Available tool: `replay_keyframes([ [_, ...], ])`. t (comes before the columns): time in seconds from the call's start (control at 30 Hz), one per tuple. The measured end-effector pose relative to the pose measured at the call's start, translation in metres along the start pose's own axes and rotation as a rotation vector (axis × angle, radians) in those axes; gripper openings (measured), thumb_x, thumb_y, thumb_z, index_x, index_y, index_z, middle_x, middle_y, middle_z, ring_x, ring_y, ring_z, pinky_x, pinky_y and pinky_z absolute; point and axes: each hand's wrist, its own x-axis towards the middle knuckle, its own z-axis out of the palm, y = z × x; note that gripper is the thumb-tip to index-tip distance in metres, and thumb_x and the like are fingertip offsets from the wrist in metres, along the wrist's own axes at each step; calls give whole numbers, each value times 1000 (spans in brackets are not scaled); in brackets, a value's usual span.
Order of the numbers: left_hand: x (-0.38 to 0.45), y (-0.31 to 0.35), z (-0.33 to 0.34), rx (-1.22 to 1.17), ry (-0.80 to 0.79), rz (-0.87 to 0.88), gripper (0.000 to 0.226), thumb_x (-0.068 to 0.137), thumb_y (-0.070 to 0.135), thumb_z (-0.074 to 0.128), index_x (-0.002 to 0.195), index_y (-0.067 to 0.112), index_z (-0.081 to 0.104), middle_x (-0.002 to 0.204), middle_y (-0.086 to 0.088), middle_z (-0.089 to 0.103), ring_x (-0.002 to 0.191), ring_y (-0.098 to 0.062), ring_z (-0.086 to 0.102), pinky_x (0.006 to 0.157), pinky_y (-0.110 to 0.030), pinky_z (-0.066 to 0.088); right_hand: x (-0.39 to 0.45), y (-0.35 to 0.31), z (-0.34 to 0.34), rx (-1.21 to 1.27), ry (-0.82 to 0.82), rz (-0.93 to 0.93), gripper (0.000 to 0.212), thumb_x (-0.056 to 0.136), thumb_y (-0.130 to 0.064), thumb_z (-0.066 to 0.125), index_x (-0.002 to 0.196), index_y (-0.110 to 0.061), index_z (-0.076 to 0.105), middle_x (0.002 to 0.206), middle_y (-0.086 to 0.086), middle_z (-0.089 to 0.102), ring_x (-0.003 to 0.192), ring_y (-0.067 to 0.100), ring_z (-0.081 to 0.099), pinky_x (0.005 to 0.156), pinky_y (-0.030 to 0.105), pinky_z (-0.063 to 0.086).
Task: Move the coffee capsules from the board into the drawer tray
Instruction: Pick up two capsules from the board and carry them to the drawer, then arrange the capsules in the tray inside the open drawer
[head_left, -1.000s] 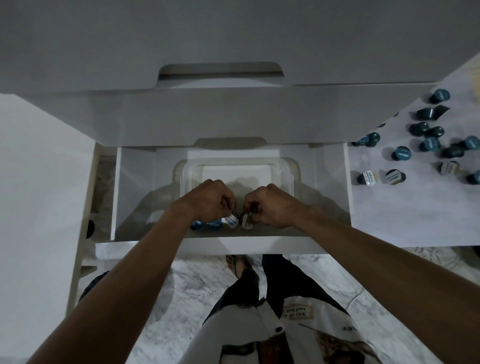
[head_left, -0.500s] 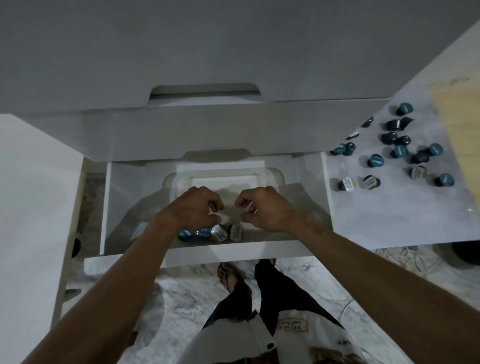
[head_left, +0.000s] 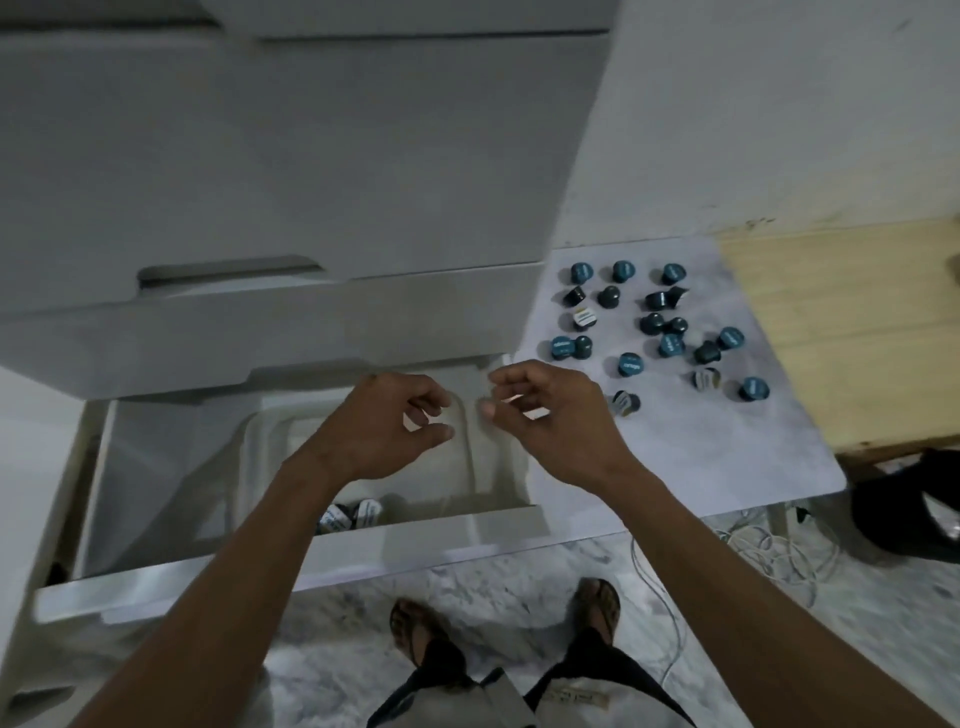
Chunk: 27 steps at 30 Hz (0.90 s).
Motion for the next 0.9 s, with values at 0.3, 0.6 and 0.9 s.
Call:
replay_keyframes([
  [0.3,56,141,112,-214,294,44,31,75,25,82,103,26,70,93,12,70,83,-6,65,61,-19,53,-14,93,-168,107,236,49,32,82,-28,77,111,-21,67,93,-5,72,77,7,69,68,22,57],
  [0.6,109,167,203,-211,592,-88,37,76,27,79,111,20,66,99,8,58,86,-5,57,67,-34,55,13,153,-225,67,285,66,35,84,-26,75,117,-22,64,101,-7,67,77,-8,61,63,6,47],
  [0.9,167,108,222,-223,609,-245,37,80,12,77,113,22,63,112,8,55,112,-15,57,95,-37,51,66,219,-176,-58,186,100,39,84,-26,74,121,-26,63,116,-7,65,88,0,59,76,30,56],
])
